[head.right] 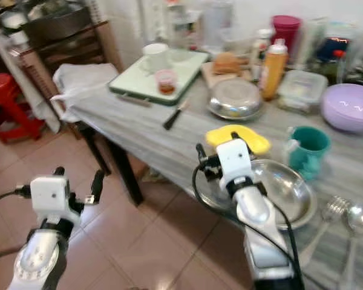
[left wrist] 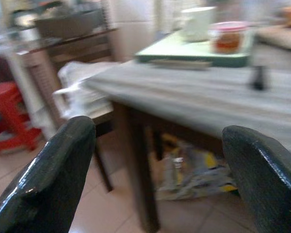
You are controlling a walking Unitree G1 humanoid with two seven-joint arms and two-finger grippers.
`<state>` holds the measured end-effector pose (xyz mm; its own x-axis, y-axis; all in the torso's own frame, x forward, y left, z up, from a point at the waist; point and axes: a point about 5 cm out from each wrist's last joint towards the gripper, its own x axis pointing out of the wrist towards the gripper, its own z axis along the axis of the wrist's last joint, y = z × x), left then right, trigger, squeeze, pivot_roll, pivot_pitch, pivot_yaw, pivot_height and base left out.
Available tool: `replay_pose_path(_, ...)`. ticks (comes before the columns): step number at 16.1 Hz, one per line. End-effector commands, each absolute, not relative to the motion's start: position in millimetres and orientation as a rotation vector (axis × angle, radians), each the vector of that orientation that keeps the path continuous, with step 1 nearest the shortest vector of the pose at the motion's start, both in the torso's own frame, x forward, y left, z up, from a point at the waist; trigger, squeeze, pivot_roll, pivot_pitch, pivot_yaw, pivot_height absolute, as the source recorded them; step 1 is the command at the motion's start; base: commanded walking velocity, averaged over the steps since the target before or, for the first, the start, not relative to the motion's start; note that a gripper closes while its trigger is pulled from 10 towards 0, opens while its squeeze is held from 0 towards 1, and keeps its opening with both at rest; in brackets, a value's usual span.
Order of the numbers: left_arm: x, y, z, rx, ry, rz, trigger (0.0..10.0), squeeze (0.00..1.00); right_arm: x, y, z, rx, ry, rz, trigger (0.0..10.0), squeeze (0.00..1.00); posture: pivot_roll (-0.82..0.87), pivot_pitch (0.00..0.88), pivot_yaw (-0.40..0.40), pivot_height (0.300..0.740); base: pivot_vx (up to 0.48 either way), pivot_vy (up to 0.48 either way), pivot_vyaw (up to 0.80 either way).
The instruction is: Setting the table
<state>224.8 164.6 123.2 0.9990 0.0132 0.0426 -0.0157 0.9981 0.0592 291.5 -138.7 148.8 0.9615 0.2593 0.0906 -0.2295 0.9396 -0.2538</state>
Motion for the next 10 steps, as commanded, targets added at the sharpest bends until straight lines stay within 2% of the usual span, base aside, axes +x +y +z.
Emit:
replay_pose_path(1,222.8,170.4,120.3,0.077,-0.027,0.039,10.0,0.0,291.4,-127.9,150.5,-0.233,-0.134,0.298,10.0,0.0,-0.03,0.09,0.05,0.74,0.0,0.0,0.8)
replay_pose_path(10,220.4,172.4,120.9,0.076,-0.031,0.061,10.0,0.0,292.1,-124.6,149.7,-0.231,-0.134,0.316,10.0,0.0,-0.01,0.091,0.045,0.74,0.0,0.0,0.8)
